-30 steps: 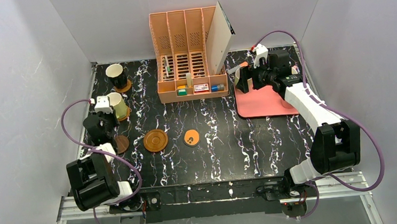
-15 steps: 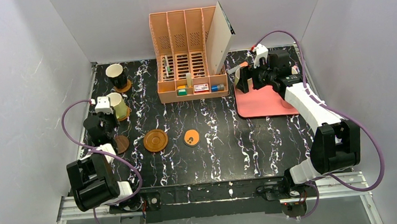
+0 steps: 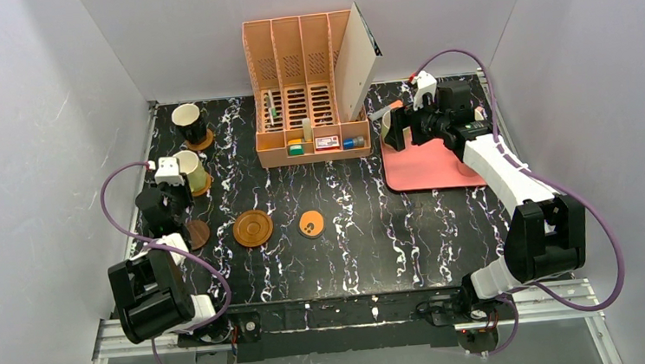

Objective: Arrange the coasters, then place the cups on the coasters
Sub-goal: Place the cup on the coaster.

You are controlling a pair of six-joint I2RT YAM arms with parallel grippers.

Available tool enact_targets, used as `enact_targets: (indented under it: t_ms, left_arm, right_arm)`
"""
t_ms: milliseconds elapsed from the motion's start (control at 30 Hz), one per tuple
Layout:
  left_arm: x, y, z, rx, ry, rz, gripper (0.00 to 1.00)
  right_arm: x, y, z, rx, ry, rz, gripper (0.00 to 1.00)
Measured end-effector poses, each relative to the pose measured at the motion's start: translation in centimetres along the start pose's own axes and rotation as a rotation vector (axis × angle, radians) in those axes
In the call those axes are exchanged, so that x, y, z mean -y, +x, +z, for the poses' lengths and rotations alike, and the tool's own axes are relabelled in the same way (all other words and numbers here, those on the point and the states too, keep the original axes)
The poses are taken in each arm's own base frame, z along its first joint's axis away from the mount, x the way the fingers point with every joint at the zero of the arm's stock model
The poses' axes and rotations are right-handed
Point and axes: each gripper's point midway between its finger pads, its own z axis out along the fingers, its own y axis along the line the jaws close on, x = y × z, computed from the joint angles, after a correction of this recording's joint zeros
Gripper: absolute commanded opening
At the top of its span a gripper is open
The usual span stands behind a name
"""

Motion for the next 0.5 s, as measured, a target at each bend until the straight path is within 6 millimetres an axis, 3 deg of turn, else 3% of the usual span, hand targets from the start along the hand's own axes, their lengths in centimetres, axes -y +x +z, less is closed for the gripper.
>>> enact_targets:
  t_ms: [400,500]
  left_arm:
    - [-0.14,-0.07,-0.12,0.0,-0.007,0.01,0.58]
    - [-0.28,-0.31,-0.3,0.003,-0.015,0.016,0.75]
  right_arm:
    - [-0.09,0.0,0.0,0.0,-0.005,0.0,0.98]
    - [-0.07,0.0,-0.01,0.0,-0.005,0.001,0.98]
